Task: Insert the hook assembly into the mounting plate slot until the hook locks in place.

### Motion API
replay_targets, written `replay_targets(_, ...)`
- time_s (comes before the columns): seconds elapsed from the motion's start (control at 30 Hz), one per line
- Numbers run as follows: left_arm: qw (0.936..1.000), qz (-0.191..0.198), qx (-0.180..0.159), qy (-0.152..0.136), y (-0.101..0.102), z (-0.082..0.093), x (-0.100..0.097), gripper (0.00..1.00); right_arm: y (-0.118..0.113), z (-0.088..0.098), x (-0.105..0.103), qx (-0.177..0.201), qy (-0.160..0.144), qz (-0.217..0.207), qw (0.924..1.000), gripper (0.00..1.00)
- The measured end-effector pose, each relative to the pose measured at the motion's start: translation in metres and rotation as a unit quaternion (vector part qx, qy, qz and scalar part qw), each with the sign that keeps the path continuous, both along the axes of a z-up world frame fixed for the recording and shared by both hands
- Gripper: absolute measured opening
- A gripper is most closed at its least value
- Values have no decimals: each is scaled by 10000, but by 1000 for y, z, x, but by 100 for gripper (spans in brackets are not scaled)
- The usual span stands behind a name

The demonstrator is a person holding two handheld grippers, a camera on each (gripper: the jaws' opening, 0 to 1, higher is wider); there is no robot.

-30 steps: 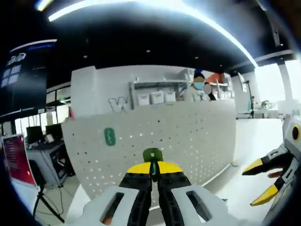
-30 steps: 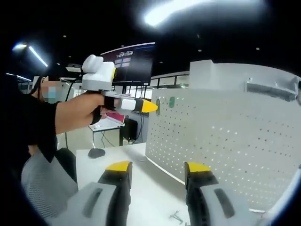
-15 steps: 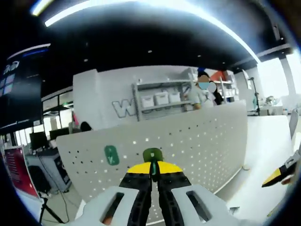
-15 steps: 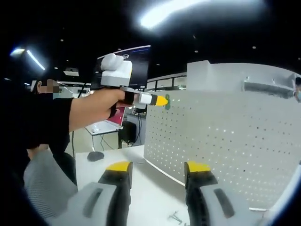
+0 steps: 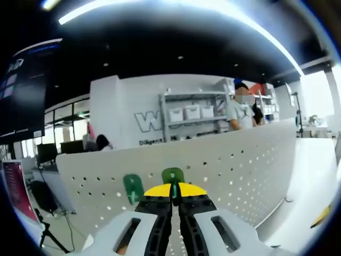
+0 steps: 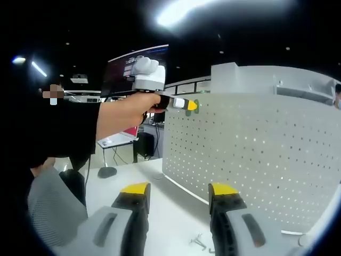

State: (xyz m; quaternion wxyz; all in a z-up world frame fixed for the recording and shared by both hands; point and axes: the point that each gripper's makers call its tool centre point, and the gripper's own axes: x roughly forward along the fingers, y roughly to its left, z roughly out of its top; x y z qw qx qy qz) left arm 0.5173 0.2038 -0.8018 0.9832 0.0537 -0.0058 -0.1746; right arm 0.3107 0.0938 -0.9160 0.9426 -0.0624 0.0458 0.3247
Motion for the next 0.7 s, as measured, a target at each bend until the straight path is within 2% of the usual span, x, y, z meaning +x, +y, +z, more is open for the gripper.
replay_targets(0.43,9999,74,80,26,3,-8,12,3,0,-4,0,8,85,7,10000,41)
replay_targets(0.7,10000,42,62,-59,1,-3,12,3,0,-6,1,15,119,25,9999,41)
